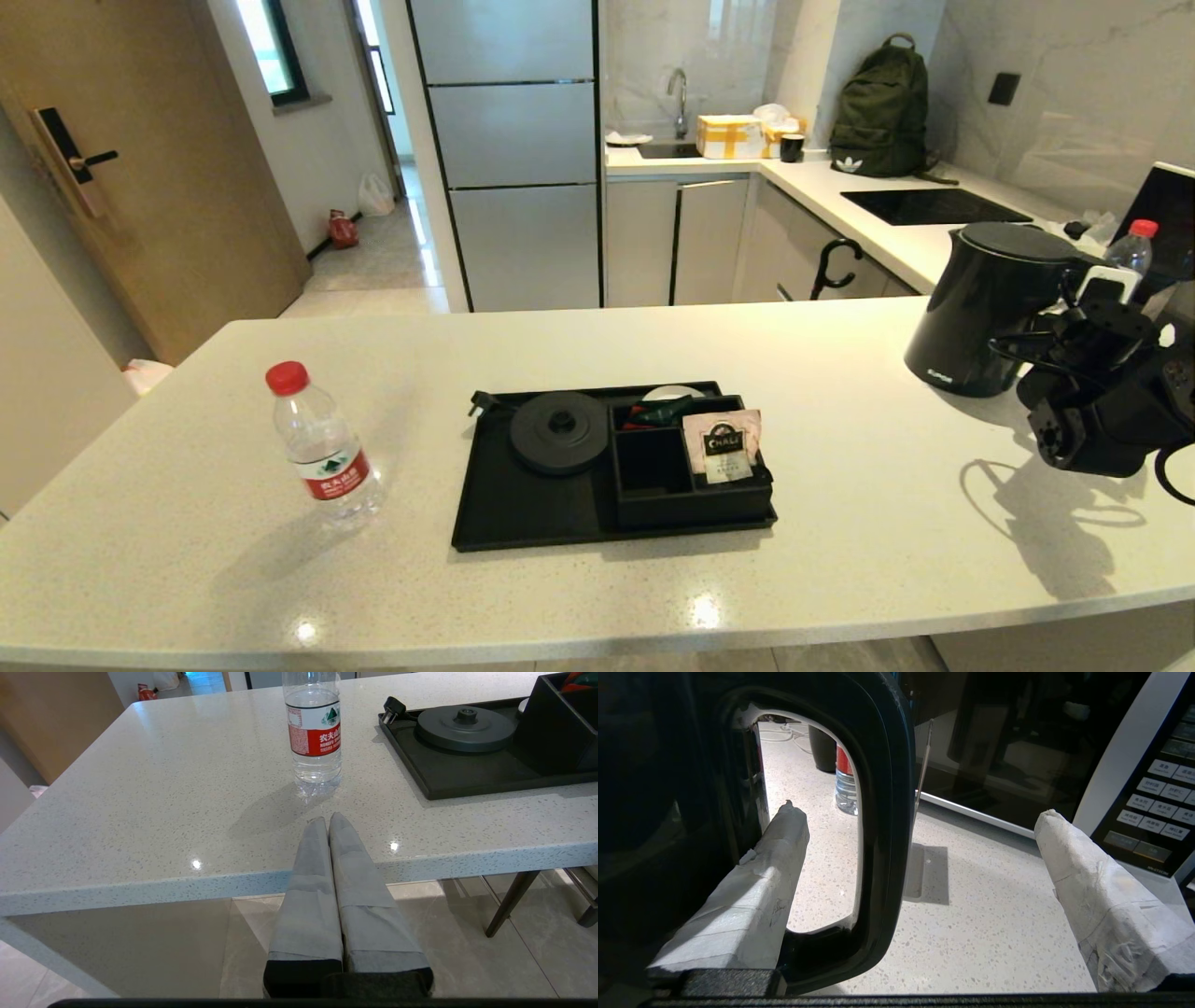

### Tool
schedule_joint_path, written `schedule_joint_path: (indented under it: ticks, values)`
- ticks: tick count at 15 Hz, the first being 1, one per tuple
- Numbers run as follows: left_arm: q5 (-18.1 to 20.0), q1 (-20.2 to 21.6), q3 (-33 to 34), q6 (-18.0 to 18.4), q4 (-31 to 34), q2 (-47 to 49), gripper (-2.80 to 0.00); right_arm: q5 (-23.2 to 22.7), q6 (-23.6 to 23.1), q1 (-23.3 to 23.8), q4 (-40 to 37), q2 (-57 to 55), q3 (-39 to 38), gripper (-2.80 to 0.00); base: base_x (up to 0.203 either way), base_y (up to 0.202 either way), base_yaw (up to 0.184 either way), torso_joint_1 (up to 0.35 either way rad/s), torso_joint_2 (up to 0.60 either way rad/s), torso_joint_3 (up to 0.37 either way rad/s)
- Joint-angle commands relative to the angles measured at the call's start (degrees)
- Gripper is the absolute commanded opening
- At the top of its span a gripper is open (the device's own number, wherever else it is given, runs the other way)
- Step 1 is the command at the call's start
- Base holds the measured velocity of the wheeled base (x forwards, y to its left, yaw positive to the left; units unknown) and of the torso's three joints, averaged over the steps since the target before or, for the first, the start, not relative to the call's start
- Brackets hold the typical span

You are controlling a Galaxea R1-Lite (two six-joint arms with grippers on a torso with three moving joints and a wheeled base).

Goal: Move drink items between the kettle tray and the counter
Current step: Return the kettle to its original position

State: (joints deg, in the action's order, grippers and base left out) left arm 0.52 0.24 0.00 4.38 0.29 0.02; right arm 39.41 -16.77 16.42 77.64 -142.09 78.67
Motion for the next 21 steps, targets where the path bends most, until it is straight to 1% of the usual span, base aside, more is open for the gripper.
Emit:
schedule_joint_path:
  ticks: [1,3,7,16,17,19,21]
  values:
    - [0.0,0.1,0.0,0.0,0.0,0.0,-2.80,0.2,-0.1,0.5,-0.8,-1.0,1.9,0.00,0.000,0.000,0.000,0.000,0.00,0.000]
    - [0.0,0.0,0.0,0.0,0.0,0.0,-2.80,0.1,-0.1,0.8,-2.4,-1.6,4.5,0.00,0.000,0.000,0.000,0.000,0.00,0.000]
    - [0.0,0.1,0.0,0.0,0.0,0.0,-2.80,-0.6,-0.1,1.3,-4.6,-2.8,7.2,0.00,0.000,0.000,0.000,0.000,0.00,0.000]
    - [0.0,0.0,0.0,0.0,0.0,0.0,-2.80,-0.9,-0.2,2.0,-4.4,-0.4,5.4,0.00,0.000,0.000,0.000,0.000,0.00,0.000]
    - [0.0,0.0,0.0,0.1,0.0,0.1,-2.80,-2.7,-0.2,2.3,-4.5,0.1,4.6,0.00,0.000,0.000,0.000,0.000,0.00,0.000]
    - [0.0,0.0,0.0,0.0,0.0,0.0,-2.80,-3.8,-0.2,2.6,-4.4,0.6,3.7,0.00,0.000,0.000,0.000,0.000,0.00,0.000]
    - [0.0,0.1,0.0,0.0,0.0,0.0,-2.80,-6.5,-0.1,3.6,-4.7,1.8,2.6,0.00,0.000,0.000,0.000,0.000,0.00,0.000]
